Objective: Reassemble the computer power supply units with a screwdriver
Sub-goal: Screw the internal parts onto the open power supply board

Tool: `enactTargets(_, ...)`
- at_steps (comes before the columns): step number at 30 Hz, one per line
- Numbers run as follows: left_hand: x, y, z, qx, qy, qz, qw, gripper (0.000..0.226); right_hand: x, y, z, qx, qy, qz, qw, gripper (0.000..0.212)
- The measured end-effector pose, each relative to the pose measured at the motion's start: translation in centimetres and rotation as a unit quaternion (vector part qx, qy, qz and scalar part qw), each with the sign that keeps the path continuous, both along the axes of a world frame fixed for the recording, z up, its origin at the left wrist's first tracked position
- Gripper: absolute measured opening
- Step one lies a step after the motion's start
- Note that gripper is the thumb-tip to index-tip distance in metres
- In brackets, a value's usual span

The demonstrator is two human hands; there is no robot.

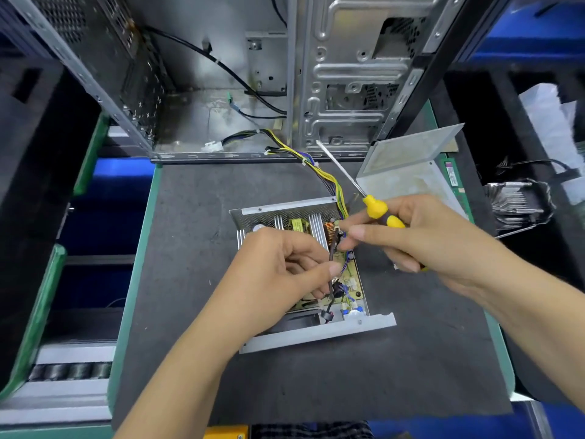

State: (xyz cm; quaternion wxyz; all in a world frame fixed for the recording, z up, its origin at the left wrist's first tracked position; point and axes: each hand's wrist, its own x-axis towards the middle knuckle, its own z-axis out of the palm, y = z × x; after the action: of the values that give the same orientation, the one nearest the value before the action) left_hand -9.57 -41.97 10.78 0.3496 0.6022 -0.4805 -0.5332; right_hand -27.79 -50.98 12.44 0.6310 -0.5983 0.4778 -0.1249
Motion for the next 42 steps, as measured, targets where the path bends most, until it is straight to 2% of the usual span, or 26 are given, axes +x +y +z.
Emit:
enactTargets(3, -0.3, 0.1, 0.0, -0.017, -0.028, 0.0, 0.999, 0.011, 0.3, 0.7, 0.0, 0.099, -0.028, -0.046, 0.994, 0.042)
enactTargets(6, -0.5, 0.1, 0.0, -0.042, -0.063, -0.004, 0.997, 0.012, 0.8, 1.2, 0.0, 0.126, -0.048, -0.067, 0.989, 0.05)
enactTargets(11, -0.6, 0.0, 0.2, -0.066, -0.101, -0.021, 0.992, 0.015, 1.3, 2.1, 0.1, 0.084, -0.08, -0.105, 0.988, 0.037)
enactTargets(21, -0.2, -0.2, 0.0, -0.052, -0.08, -0.02, 0.995, 0.013, 2.0, 2.4, 0.9, 0.0, -0.077, -0.109, 0.991, 0.017)
enactTargets(32, -0.3, -0.1, 0.0, -0.03, -0.046, -0.024, 0.998, 0.012, 2.1, 2.6, 1.1, -0.042, -0.084, -0.107, 0.99, 0.016)
enactTargets(42, -0.6, 0.0, 0.5, -0.029, -0.037, -0.073, 0.996, 0.015, 2.3, 2.6, 1.0, -0.087, -0.079, -0.122, 0.986, 0.017)
